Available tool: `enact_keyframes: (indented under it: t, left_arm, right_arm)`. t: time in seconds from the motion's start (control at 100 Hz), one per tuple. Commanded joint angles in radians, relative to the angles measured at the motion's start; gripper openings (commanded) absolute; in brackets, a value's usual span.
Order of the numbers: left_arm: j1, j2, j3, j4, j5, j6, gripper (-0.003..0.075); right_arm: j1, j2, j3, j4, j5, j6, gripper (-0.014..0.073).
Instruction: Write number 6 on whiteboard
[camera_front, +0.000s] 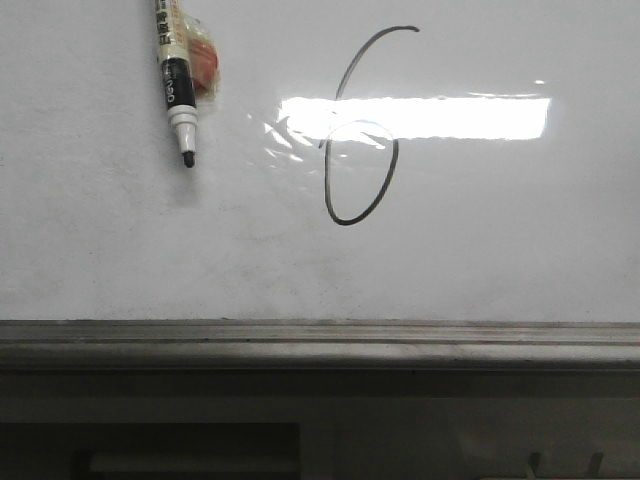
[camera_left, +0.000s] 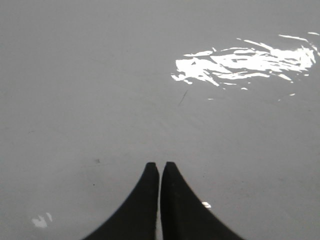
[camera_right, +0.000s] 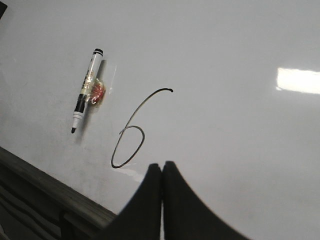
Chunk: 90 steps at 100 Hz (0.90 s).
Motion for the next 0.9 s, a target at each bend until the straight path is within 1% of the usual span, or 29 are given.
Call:
enact_keyframes:
  t: [0.0, 0.3, 0.34, 0.39, 0.42, 0.44, 0.47, 0.49, 0.5, 0.51, 0.54, 0.56, 0.57, 0.6, 0.63, 0.65, 0.78, 0.89]
  left_arm:
    - [0.003, -0.031, 0.049, -0.011, -0.067, -0.009, -0.0020]
    - [0.003, -0.031, 0.049, -0.011, -0.067, -0.009, -0.0020]
    - [0.003, -0.031, 0.049, -0.011, -0.067, -0.009, -0.0020]
    - [0.003, -0.031, 0.049, -0.011, -0.067, -0.009, -0.0020]
    - [0.003, -0.031, 0.049, -0.011, -0.067, -0.009, -0.0020]
    - [0.003, -0.031, 0.049, -0.011, -0.067, -0.009, -0.0020]
    - [0.003, -0.031, 0.049, -0.011, -0.067, -0.009, -0.0020]
    - [0.003, -0.031, 0.049, -0.011, -0.067, -0.009, -0.0020]
    - [0.003, -0.031, 0.049, -0.011, -0.067, -0.009, -0.0020]
    - [0.003, -0.031, 0.049, -0.011, -0.067, -0.009, -0.0020]
    - [0.003, -0.031, 0.049, -0.011, -0.067, -0.009, -0.0020]
    - [0.003, -0.031, 0.049, -0.011, -0.067, -0.009, -0.0020]
    - [0.003, -0.031, 0.049, -0.011, -0.067, -0.009, -0.0020]
    - [0.003, -0.031, 0.049, -0.011, -0.067, -0.009, -0.0020]
    - [0.003, -0.031, 0.049, -0.011, -0.067, -0.009, -0.0020]
    - [0.003, -0.031, 0.049, -0.011, -0.067, -0.009, -0.0020]
    - [0.003, -0.031, 0.049, -0.011, -0.067, -0.009, -0.0020]
    - [0.003, -0.031, 0.049, -0.011, -0.067, -0.009, -0.0020]
  right_arm:
    - [-0.006, -0.002, -0.023, 0.021, -0.063, -0.009, -0.0066]
    - [-0.006, -0.002, -0.023, 0.021, -0.070, -0.009, -0.0066]
    - [-0.006, -0.002, -0.023, -0.006, -0.080, -0.009, -0.0066]
    - [-0.006, -0.002, -0.021, -0.077, -0.109, 0.002, -0.0066]
    - [-0.006, -0.002, -0.019, -0.159, -0.138, 0.033, -0.0066]
    - [-0.008, -0.002, -0.017, -0.203, -0.156, 0.077, -0.0066]
    - [-0.010, -0.002, -0.012, -0.338, -0.182, 0.184, -0.0066]
    - [-0.015, -0.002, -0.006, -0.400, -0.195, 0.236, -0.0066]
    - [-0.022, -0.002, -0.002, -0.465, -0.208, 0.290, -0.0066]
    - [-0.025, -0.002, 0.000, -0.497, -0.221, 0.318, -0.0066]
    - [-0.038, -0.002, 0.011, -0.654, -0.246, 0.452, -0.0066]
    - [-0.045, -0.002, 0.020, -0.712, -0.255, 0.498, -0.0066]
    - [-0.057, -0.002, 0.026, -0.764, -0.265, 0.540, -0.0066]
    - [-0.070, -0.002, 0.036, -0.844, -0.282, 0.591, -0.0066]
    - [-0.089, -0.002, 0.056, -0.889, -0.298, 0.641, -0.0066]
    - [-0.104, -0.002, 0.063, -0.902, -0.305, 0.648, -0.0066]
    - [-0.197, -0.002, 0.138, -0.902, -0.338, 0.648, -0.0066]
    - [-0.234, -0.002, 0.216, -0.915, -0.410, 0.648, -0.0066]
